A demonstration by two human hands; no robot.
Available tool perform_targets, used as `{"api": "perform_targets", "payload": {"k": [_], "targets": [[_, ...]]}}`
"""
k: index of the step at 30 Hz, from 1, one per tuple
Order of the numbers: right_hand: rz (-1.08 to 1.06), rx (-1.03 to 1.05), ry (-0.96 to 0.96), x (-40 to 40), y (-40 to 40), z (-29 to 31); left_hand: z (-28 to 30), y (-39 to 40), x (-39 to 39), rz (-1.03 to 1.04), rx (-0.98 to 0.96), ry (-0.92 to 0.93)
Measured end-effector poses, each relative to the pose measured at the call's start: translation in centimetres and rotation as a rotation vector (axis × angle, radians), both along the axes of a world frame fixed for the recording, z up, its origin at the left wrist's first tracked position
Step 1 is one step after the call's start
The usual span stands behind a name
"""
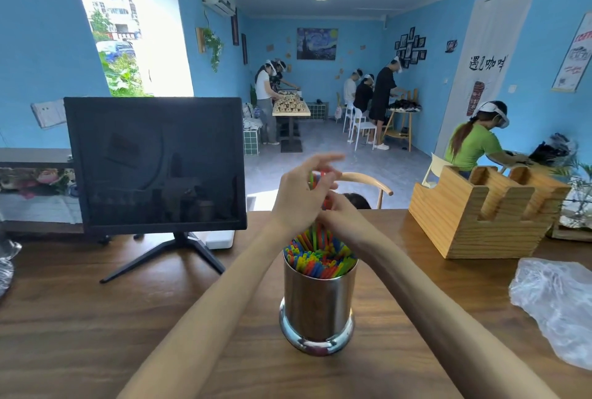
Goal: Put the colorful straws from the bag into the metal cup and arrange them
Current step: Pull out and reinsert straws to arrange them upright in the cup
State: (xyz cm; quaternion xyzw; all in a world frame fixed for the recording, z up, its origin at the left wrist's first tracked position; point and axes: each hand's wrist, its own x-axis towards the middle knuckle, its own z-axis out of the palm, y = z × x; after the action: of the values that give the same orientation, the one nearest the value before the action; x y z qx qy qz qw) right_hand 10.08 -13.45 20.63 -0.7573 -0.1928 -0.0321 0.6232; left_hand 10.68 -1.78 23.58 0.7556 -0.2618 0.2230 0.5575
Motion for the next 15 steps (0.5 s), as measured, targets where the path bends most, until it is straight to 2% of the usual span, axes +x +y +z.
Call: {"api": "perform_targets", "payload": {"k": [2, 5, 7, 10, 13, 15], "targets": [[-0.037, -0.032, -0.048, 0.0, -0.6, 0.3, -1.0, -0.1, -0.2, 0.105, 0.121, -0.035], [-0.054, -0.049, -0.057, 0.0, -2.0, -0.4, -2.3, 0.3, -0.9, 0.160, 0.201, -0.038], [-0.049, -0.066, -0.038, -0.3, -2.9, -1.0, -2.9, 0.4, -1.3, 0.150, 0.250, -0.051], [-0.043, -0.041, 0.025, -0.5, -4.0, -1.9, -3.5, 0.1, -1.6, 0.142, 0.435, -0.033], [-0.205, 0.051, -0.011, -0.4, -5.1, -2.4, -4.3, 0.4, -1.4, 0.111, 0.724, 0.031], [-0.250, 0.077, -0.018, -0.3, -5.6, -2.6, -4.7, 0.4, -1.5, 0.049, 0.770, 0.112]]}}
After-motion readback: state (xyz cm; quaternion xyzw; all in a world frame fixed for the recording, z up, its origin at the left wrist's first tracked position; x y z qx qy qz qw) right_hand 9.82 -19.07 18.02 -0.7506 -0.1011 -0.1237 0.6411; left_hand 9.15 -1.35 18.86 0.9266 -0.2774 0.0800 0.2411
